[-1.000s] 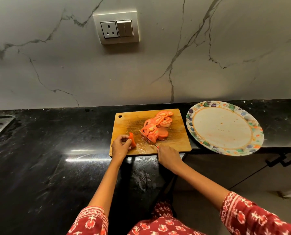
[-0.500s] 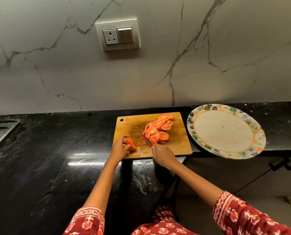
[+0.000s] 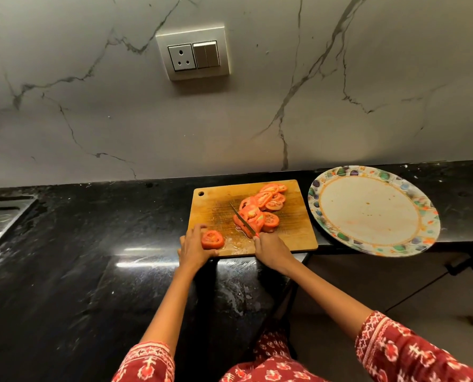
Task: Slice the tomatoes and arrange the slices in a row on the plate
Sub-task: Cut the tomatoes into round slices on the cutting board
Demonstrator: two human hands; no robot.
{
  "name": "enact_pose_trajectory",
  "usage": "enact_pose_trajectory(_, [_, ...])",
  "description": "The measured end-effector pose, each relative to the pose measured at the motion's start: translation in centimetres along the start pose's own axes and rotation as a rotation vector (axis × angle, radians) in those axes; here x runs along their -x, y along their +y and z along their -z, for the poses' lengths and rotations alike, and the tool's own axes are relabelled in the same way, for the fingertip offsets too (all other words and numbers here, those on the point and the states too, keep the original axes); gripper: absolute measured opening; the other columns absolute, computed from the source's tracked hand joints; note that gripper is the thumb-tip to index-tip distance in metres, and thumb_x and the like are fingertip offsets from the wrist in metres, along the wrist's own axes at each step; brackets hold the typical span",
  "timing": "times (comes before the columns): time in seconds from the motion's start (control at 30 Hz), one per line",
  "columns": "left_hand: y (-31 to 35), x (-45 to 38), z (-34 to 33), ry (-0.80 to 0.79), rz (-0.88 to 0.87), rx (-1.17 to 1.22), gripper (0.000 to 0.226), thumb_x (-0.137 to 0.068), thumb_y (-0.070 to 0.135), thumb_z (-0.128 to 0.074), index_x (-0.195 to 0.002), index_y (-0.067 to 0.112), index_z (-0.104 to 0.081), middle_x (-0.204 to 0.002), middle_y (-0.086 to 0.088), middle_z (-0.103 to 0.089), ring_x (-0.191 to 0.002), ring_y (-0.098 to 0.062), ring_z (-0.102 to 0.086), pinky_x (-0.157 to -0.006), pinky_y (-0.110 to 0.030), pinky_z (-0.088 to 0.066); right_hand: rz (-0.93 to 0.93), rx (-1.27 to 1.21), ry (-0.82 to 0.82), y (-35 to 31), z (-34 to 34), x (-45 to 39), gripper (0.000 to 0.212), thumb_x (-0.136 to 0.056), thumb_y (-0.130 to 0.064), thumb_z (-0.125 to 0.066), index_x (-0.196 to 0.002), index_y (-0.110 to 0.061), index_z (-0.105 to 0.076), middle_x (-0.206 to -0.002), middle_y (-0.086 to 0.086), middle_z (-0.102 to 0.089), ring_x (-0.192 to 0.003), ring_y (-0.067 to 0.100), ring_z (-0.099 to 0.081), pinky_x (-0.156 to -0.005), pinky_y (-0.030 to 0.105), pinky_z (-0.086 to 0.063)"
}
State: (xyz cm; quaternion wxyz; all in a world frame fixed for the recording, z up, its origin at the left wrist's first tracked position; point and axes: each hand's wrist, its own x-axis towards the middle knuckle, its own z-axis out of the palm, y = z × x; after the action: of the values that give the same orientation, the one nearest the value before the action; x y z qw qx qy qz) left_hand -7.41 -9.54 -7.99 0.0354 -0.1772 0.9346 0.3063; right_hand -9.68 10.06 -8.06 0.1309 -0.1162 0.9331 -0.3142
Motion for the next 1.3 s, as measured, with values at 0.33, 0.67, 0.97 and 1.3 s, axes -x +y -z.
enact_pose_trajectory(0.33, [1.4,-1.2,-0.1,-0.187,-0.094,-0.314,0.053,-0.082,0.022,-0.062,-0.131,0.024,-0.042,-0.13,-0.01,-0.038,-0.123,-0.029,-0.037,-0.101,-0.042,-0.033,-0.01,-0.013,-0.045,-0.1,-1.2,-0.2,0.036,-0.099,-0.022,-0.034,-0.063,-0.017,-0.035,-0.078,0.012,-0.05,-0.074,0.023,-0.047,-0.065,0.03,-0.032])
enact_pose_trajectory(0.67, [1.9,-1.6,-0.7,-0.127,-0.097,-0.219,0.076,-0.076,0.029,-0.074,-0.14,0.02,-0.034,-0.133,-0.013,-0.04,-0.126,-0.032,-0.035,-0.104,-0.037,-0.03,-0.236,-0.62,-0.19,-0.9,-1.3,1.0,0.016,-0.1,-0.026,-0.028,-0.099,-0.013,-0.037,-0.068,0.003,-0.042,-0.041,0.009,-0.034,-0.032,0.013,-0.021])
enact_pose_trajectory(0.97, [2.0,-1.8,-0.5,-0.151,-0.136,-0.254,0.065,-0.079,0.025,-0.071,-0.137,0.017,-0.043,-0.13,-0.014,-0.046,-0.122,-0.03,-0.042,-0.102,-0.033,-0.032,-0.233,-0.58,-0.097,-2.0,-3.0,1.7,0.029,-0.101,-0.021,-0.028,-0.079,-0.012,-0.046,-0.058,0.002,-0.045,-0.034,0.007,-0.043,-0.028,0.016,-0.024])
enact_pose_trajectory(1.3, [1.6,-1.2,-0.9,-0.043,-0.172,-0.211,0.055,-0.082,0.012,-0.067,-0.134,0.015,-0.048,-0.123,-0.012,-0.051,-0.115,-0.027,-0.045,-0.093,-0.028,-0.035,-0.315,-0.728,-0.136,-2.3,-4.6,2.8,0.027,-0.1,-0.022,-0.029,-0.081,-0.011,-0.043,-0.059,0.003,-0.041,-0.035,0.008,-0.035,-0.032,0.014,-0.021])
